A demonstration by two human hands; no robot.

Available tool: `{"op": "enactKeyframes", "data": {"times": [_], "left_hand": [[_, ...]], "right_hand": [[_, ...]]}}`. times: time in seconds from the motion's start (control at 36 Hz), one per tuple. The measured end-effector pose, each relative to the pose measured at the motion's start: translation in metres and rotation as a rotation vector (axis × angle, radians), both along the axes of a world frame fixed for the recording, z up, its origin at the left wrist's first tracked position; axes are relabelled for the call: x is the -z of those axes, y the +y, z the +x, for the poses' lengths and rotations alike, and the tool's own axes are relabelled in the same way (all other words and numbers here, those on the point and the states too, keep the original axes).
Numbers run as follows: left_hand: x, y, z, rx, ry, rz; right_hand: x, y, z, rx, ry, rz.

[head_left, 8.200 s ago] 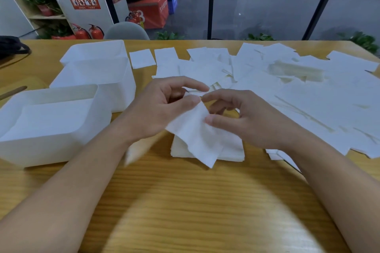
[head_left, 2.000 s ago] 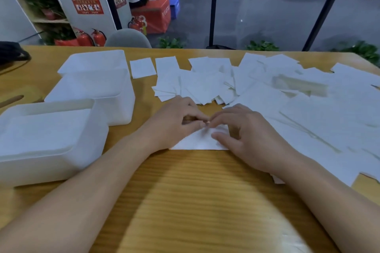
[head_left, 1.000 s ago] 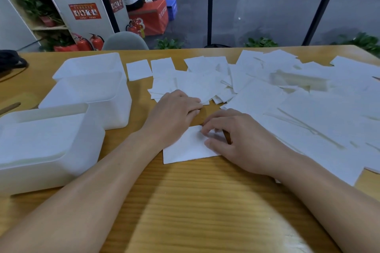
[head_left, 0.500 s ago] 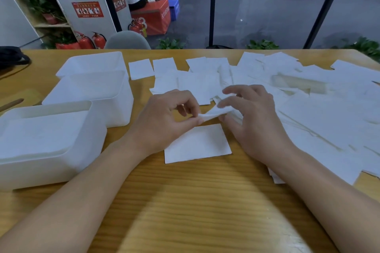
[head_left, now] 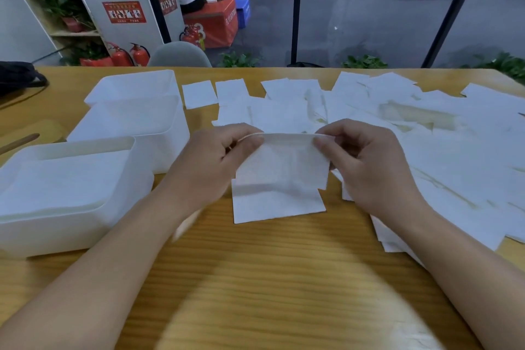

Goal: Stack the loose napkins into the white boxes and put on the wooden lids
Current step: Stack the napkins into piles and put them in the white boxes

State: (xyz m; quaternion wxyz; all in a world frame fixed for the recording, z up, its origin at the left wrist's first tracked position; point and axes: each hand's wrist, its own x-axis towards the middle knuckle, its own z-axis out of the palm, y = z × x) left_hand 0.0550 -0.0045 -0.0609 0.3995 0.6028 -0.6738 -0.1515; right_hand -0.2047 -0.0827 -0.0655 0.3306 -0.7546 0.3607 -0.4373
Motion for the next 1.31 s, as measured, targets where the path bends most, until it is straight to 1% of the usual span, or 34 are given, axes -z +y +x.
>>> {"op": "enactKeyframes", "data": {"times": [0.06,0.11,0.14,0.17,0.19,0.25,0.31,0.39,0.58,0.69,0.75,0.83,0.89,0.94,1.0,1.08,1.14,1.22,1.31], "left_hand": [[0.001,0.002,0.003,0.053,0.063,0.1],[0.0,0.001,0.005,0.093,0.197,0.215],[-0.001,0.002,0.006,0.103,0.254,0.278],[-0.001,0.001,0.007,0.113,0.265,0.332],[0.0,0.0,0.009,0.116,0.225,0.372],[0.003,0.0,0.012,0.102,0.084,0.413],[0.005,0.0,0.014,0.078,-0.002,0.448],[0.005,0.001,0.014,0.07,-0.092,0.482],[0.002,0.003,0.011,0.033,-0.236,0.503],[0.004,0.002,0.012,-0.025,-0.308,0.471],[0.006,0.001,0.013,-0.056,-0.324,0.443],[0.009,-0.002,0.013,-0.139,-0.306,0.31],[0.013,-0.006,0.01,-0.186,-0.239,0.19],[0.019,-0.011,0.006,-0.195,-0.205,0.123],[0.025,-0.02,0.004,-0.161,-0.239,0.084],[0.03,-0.039,0.002,-0.138,-0.33,0.013],[0.031,-0.052,0.0,-0.16,-0.359,0.007],[0.033,-0.064,-0.004,-0.196,-0.381,0.055],[0.033,-0.068,-0.003,-0.191,-0.417,0.032]], "right_hand": [[-0.002,-0.001,0.001,-0.034,-0.035,0.11],[0.001,-0.003,0.002,-0.065,-0.039,0.235],[0.002,-0.003,0.001,-0.075,-0.013,0.283],[0.005,-0.004,0.001,-0.079,0.038,0.298],[0.008,-0.006,0.001,-0.076,0.105,0.275],[0.013,-0.006,0.004,-0.051,0.234,0.178],[0.018,-0.005,0.007,-0.026,0.307,0.103],[0.022,-0.005,0.009,-0.022,0.327,0.066],[0.027,-0.008,0.013,0.002,0.385,0.022],[0.028,-0.008,0.014,0.031,0.449,-0.023],[0.028,-0.007,0.013,0.041,0.495,-0.099],[0.024,-0.007,0.009,0.019,0.527,-0.202],[0.023,-0.006,0.008,-0.076,0.499,-0.169],[0.025,-0.004,0.01,-0.173,0.496,-0.129],[0.028,-0.003,0.013,-0.192,0.528,-0.141],[0.03,-0.005,0.015,-0.148,0.547,-0.182],[0.03,-0.006,0.017,-0.119,0.56,-0.2],[0.031,-0.004,0.016,-0.12,0.569,-0.209],[0.031,-0.003,0.014,-0.128,0.577,-0.213]]}}
